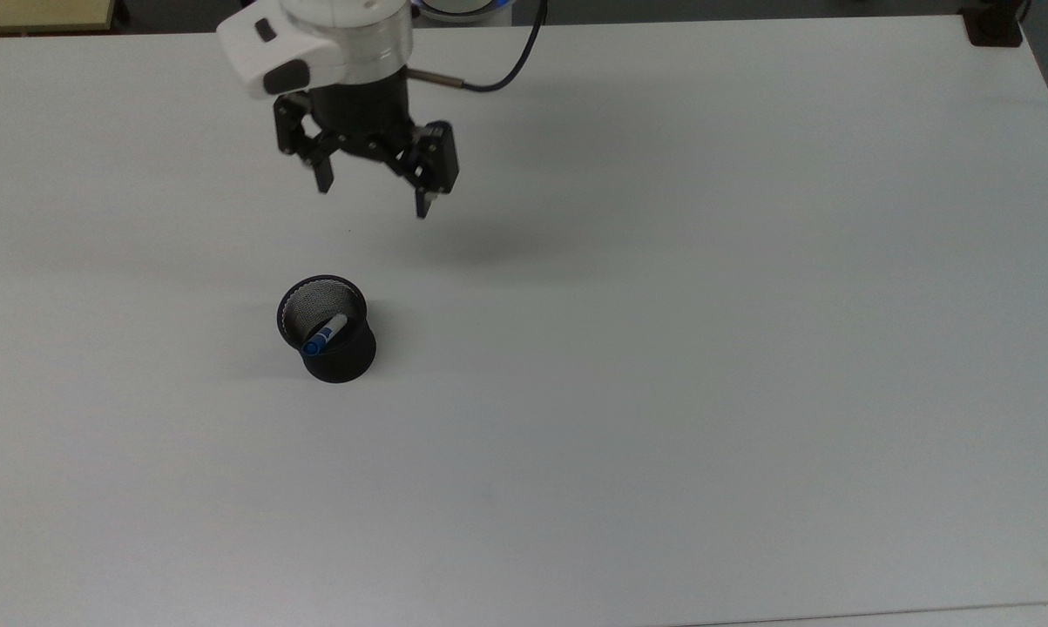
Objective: Insert the marker
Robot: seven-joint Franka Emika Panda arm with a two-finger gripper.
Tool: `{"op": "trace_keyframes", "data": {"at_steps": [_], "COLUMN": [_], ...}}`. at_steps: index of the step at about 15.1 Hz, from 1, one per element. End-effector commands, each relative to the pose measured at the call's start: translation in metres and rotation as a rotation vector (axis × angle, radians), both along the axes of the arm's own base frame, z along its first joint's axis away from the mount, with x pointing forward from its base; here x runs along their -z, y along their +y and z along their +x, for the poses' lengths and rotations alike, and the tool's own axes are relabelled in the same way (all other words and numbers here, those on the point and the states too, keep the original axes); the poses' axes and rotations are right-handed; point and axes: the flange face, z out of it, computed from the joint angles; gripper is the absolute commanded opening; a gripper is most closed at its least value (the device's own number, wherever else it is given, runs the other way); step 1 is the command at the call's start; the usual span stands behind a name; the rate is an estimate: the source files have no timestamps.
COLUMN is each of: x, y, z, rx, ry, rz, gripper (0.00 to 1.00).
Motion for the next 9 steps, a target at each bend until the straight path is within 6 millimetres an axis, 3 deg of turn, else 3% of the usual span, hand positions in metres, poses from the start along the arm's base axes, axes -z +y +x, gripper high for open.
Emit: {"op": "trace_keyframes", "data": {"at_steps": [1, 5, 9], "x": [-0.03, -0.046, -0.047], "y": [0.01, -0.006, -0.017], "z": [-0.038, -0.057, -0.061], "rx": [-0.112, -0.157, -0.17], "ry": [0.12, 0.161, 0.187], "rz": [0.015, 0.02, 0.065], "gripper": [1.0, 1.0, 1.0]}}
